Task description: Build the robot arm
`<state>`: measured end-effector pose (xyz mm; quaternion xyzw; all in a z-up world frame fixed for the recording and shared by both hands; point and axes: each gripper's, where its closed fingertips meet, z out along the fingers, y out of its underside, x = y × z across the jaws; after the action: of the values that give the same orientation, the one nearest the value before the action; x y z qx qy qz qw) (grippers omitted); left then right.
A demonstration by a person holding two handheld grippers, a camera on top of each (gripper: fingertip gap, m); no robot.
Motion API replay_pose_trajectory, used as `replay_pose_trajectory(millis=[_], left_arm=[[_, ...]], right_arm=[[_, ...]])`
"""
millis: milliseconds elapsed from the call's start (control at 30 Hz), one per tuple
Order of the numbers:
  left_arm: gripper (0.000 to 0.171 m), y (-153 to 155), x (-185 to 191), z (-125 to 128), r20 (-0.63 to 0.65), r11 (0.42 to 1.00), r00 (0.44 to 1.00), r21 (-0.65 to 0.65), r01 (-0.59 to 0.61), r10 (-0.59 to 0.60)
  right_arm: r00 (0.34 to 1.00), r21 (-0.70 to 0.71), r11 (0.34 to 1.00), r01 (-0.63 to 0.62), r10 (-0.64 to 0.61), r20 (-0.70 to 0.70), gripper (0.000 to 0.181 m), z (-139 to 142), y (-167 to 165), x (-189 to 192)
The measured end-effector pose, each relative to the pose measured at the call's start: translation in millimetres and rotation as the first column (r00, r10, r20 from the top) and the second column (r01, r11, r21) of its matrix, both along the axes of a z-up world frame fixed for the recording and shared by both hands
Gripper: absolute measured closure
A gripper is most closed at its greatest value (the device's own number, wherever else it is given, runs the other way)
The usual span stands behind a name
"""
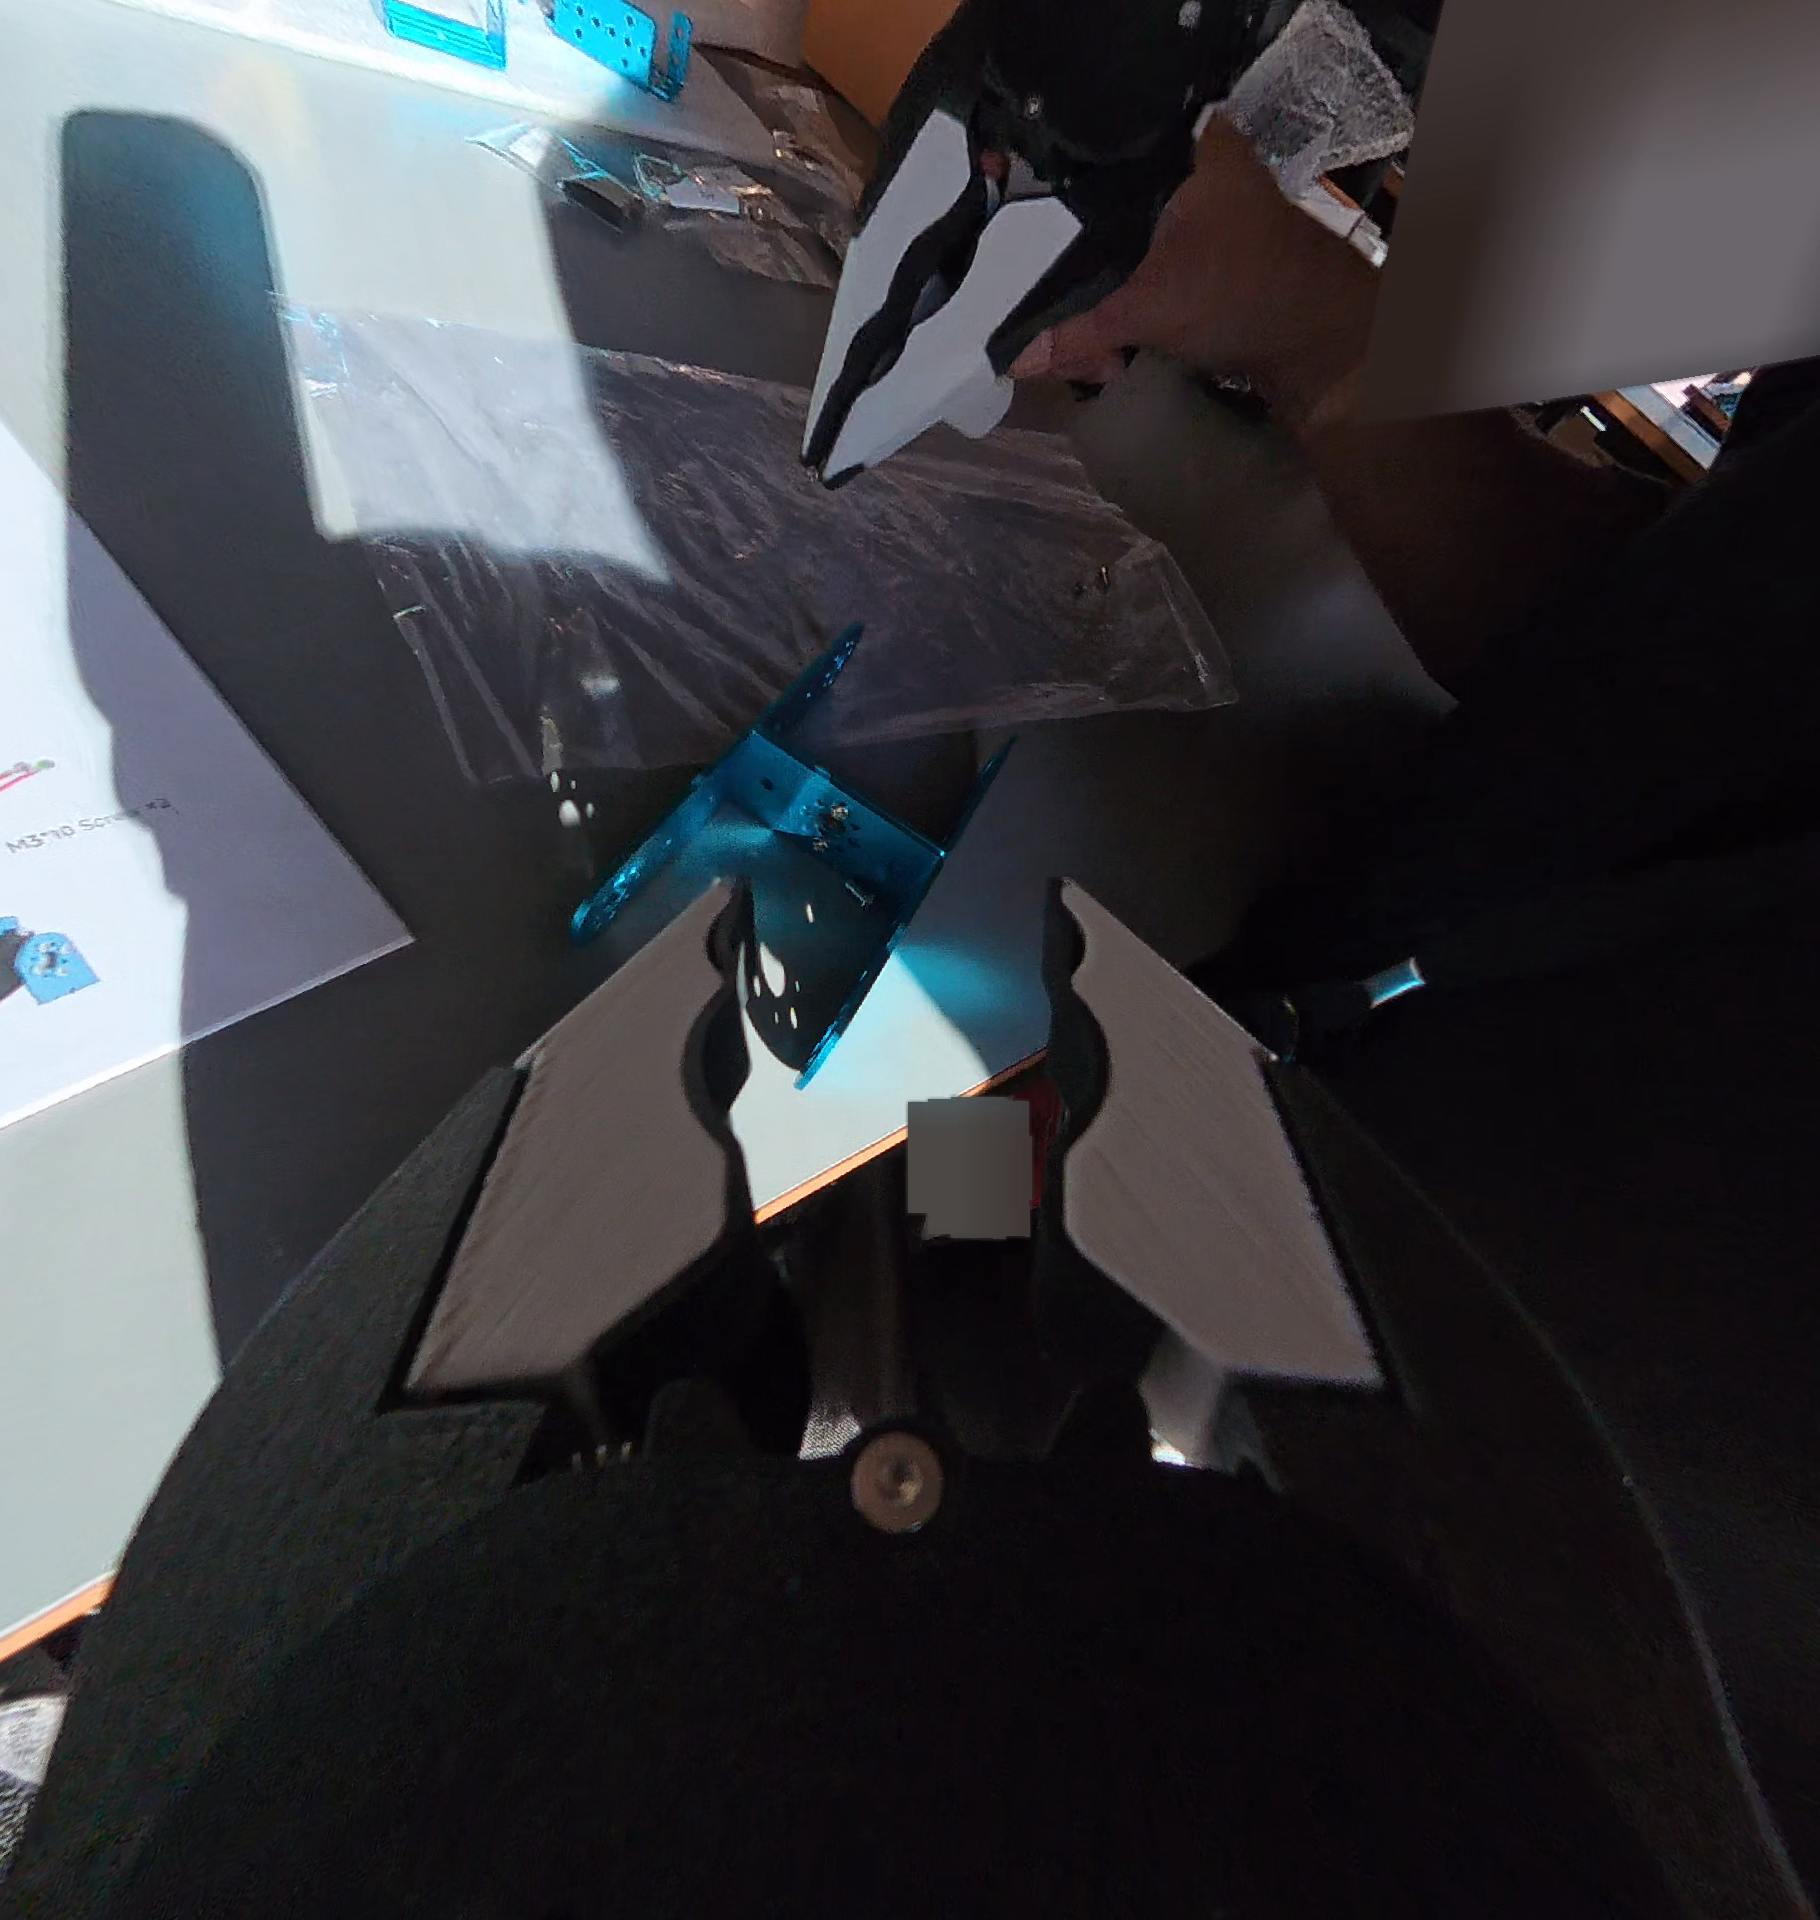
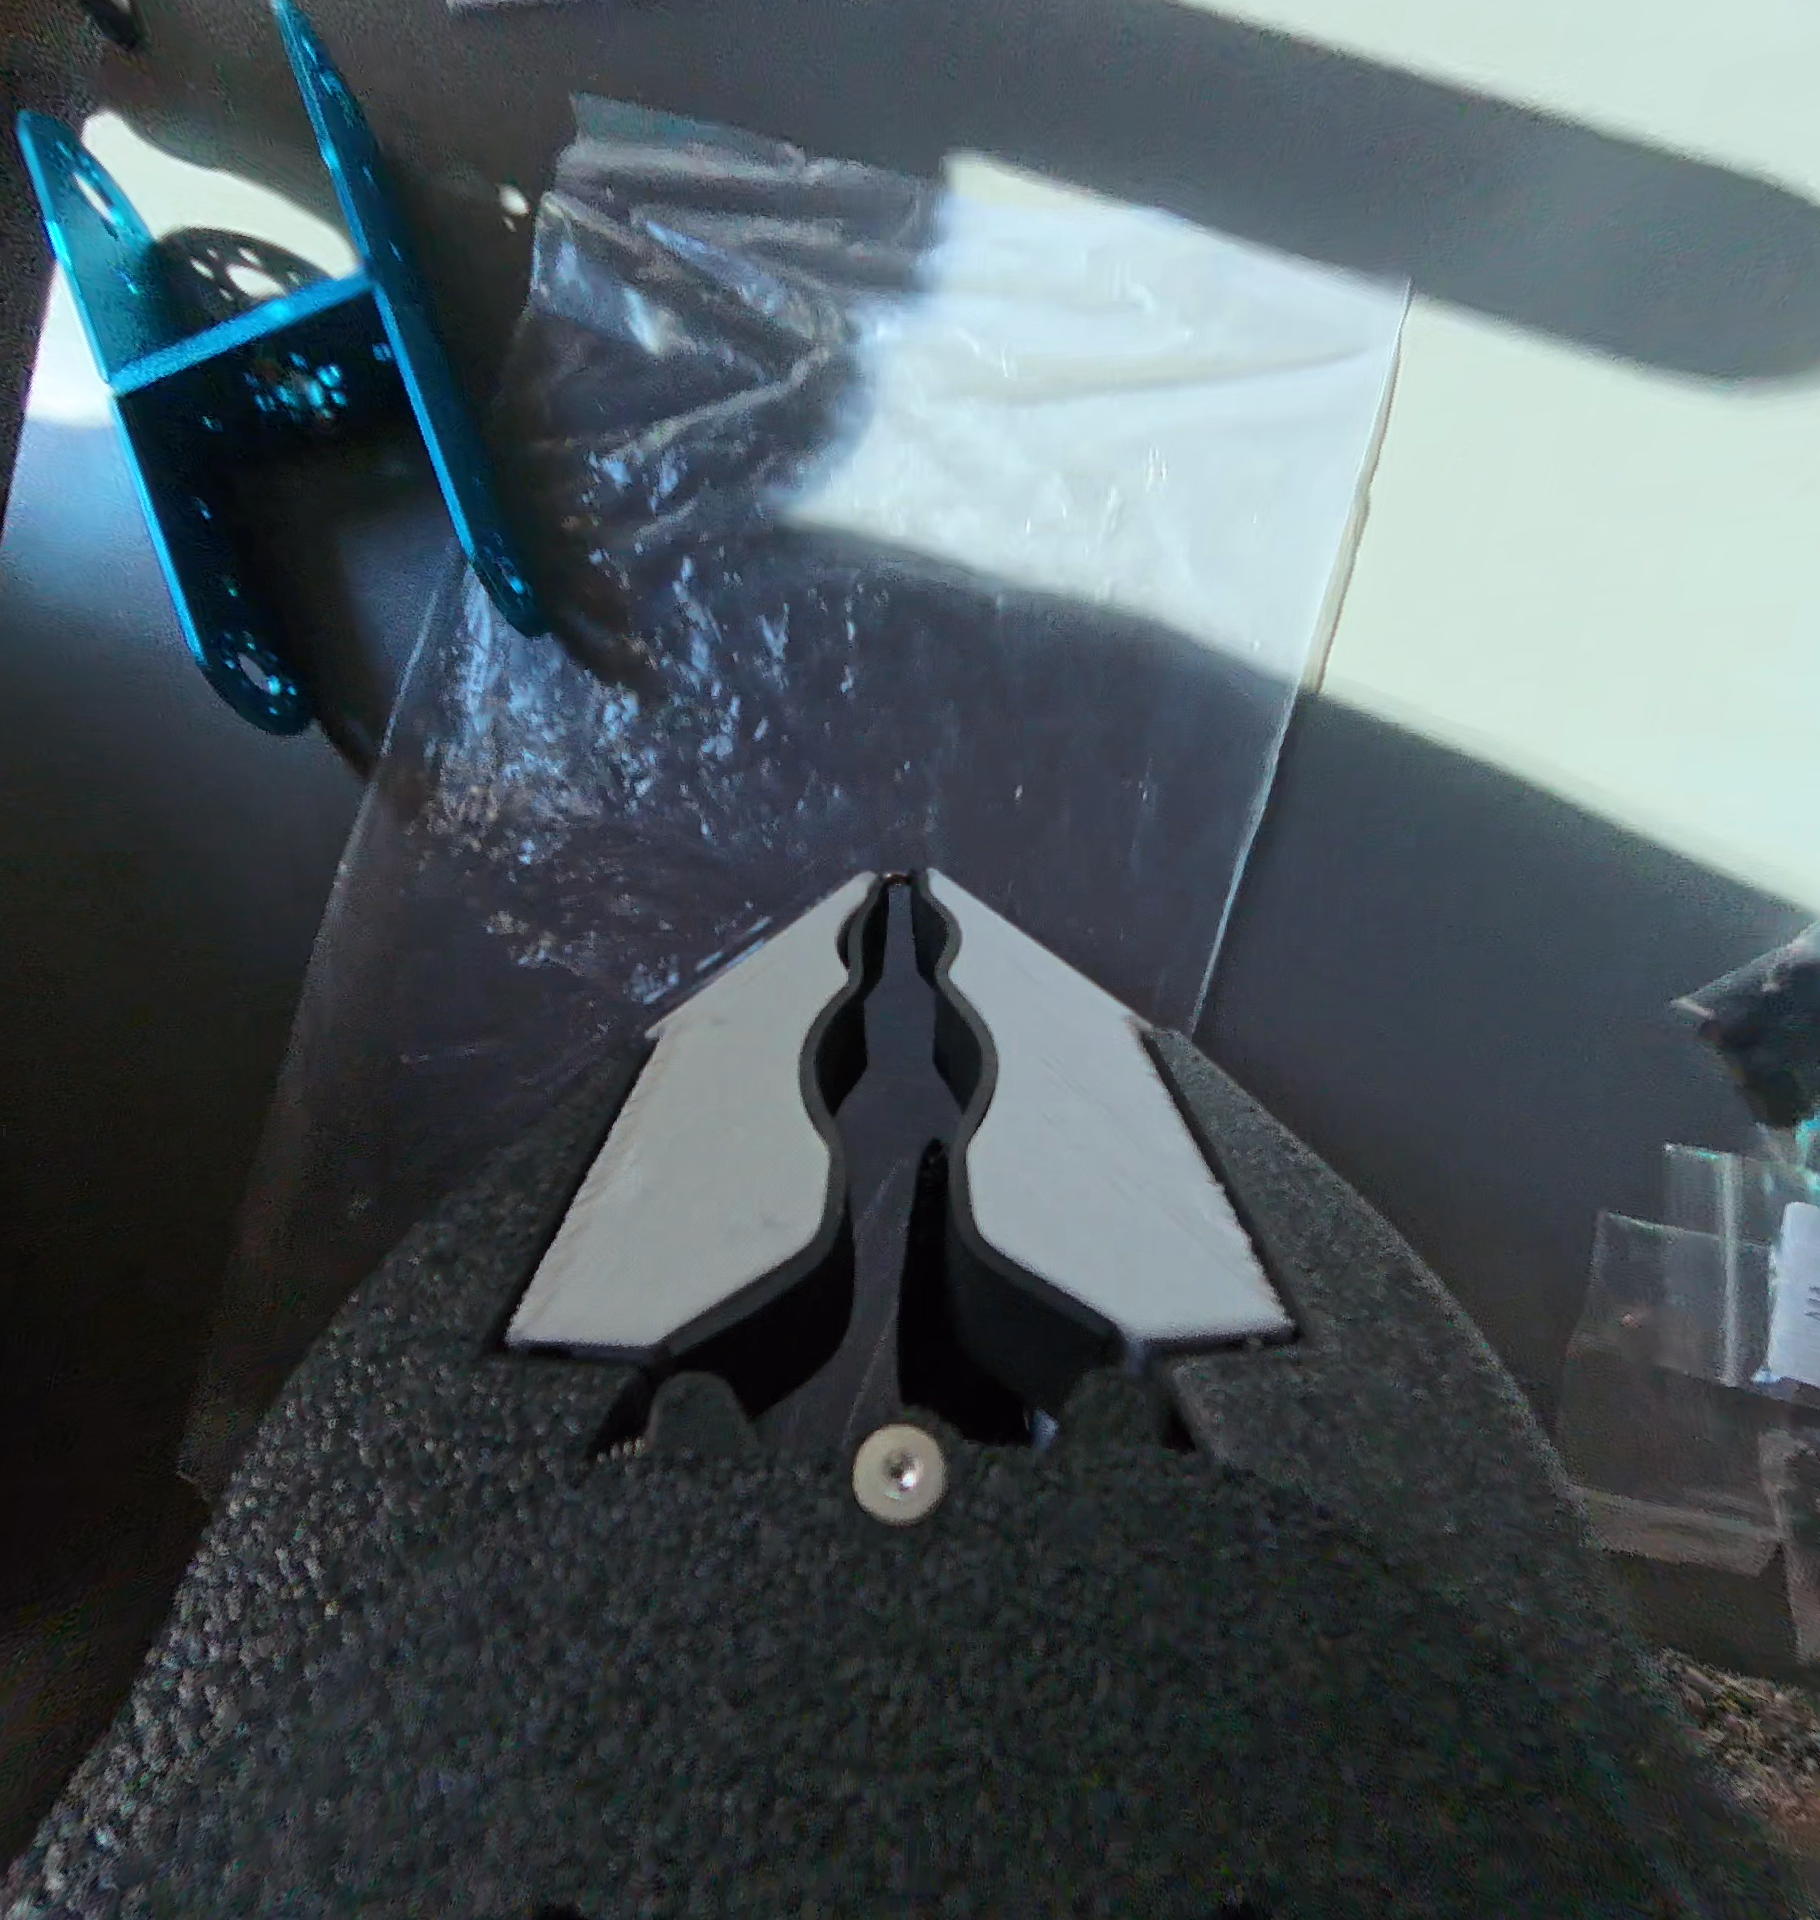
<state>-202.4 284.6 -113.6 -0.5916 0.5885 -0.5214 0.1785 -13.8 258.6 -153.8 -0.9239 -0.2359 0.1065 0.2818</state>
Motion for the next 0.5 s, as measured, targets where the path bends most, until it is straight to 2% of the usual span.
replay_pose_trajectory(millis=[133, 267, 433, 500], left_arm=[[0.116, 2.8, -4.7, -0.5, 0.031, 0.996, 0.998, 0.066, -0.063, 0.061], [0.116, 4.0, -12.7, 5.5, 0.104, 0.988, 0.987, 0.075, -0.132, 0.124], [0.117, 0.1, -33.2, 18.8, 0.232, 0.973, 0.950, 0.043, -0.225, 0.209], [0.116, -0.9, -46.9, 23.1, 0.298, 0.955, 0.921, 0.079, -0.285, 0.250]], right_arm=[[0.998, 0.015, 1.000, 0.003, -0.002, -0.068, 0.170, -5.6, -10.2, 2.7], [0.997, 0.059, 0.997, 0.057, -0.054, -0.049, 0.162, -1.8, -19.6, 13.5], [0.976, 0.153, 0.964, 0.217, -0.218, -0.007, 0.156, 18.0, -40.9, 28.2], [0.958, 0.218, 0.934, 0.284, -0.288, -0.016, 0.144, 31.6, -53.6, 22.8]])
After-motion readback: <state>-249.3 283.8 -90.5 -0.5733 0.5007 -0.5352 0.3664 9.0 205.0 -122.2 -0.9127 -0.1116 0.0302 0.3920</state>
